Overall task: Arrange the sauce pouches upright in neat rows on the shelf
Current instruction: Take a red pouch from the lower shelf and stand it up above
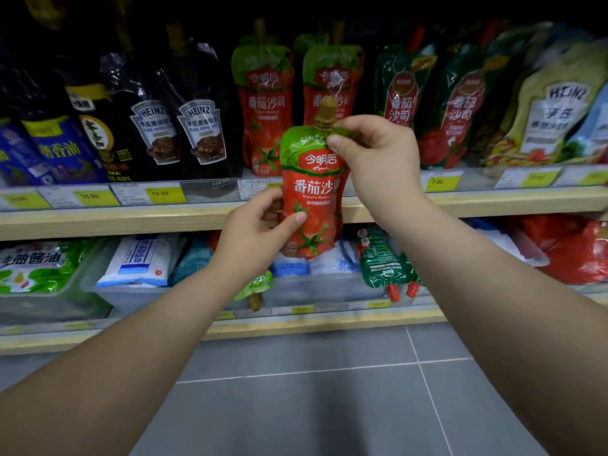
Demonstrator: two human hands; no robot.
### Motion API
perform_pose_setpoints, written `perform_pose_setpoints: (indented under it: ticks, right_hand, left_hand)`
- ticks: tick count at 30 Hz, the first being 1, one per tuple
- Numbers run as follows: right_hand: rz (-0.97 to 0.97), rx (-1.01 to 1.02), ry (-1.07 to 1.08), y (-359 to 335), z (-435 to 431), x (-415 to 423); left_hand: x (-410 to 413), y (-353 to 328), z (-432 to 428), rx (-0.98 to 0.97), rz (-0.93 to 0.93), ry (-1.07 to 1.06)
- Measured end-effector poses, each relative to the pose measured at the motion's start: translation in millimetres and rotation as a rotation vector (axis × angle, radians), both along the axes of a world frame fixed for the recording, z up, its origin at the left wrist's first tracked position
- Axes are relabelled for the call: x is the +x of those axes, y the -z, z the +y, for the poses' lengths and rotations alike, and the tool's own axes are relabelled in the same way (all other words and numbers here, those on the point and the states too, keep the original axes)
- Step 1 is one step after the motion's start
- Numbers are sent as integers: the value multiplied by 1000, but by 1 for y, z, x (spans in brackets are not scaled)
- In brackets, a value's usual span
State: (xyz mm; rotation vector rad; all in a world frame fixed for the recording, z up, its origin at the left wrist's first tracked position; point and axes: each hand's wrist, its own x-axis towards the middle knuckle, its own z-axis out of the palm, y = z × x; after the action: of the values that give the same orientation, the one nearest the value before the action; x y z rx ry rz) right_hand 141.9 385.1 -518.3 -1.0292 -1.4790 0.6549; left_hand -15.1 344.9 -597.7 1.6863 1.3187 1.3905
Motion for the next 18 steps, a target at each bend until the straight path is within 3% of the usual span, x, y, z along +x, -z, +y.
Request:
perform_pose_setpoints:
  ticks: [6,12,18]
  right_hand:
    - [93,20,-66,5,-9,10]
    - [-279,86,-110,37,-28,10]
    - [-275,227,36,28,-9,-5]
  left_hand:
    - [4,-19,13,58,-93,22]
    - [8,-46,26,147,-162,-36]
    - [4,-62,27,239,-68,-35]
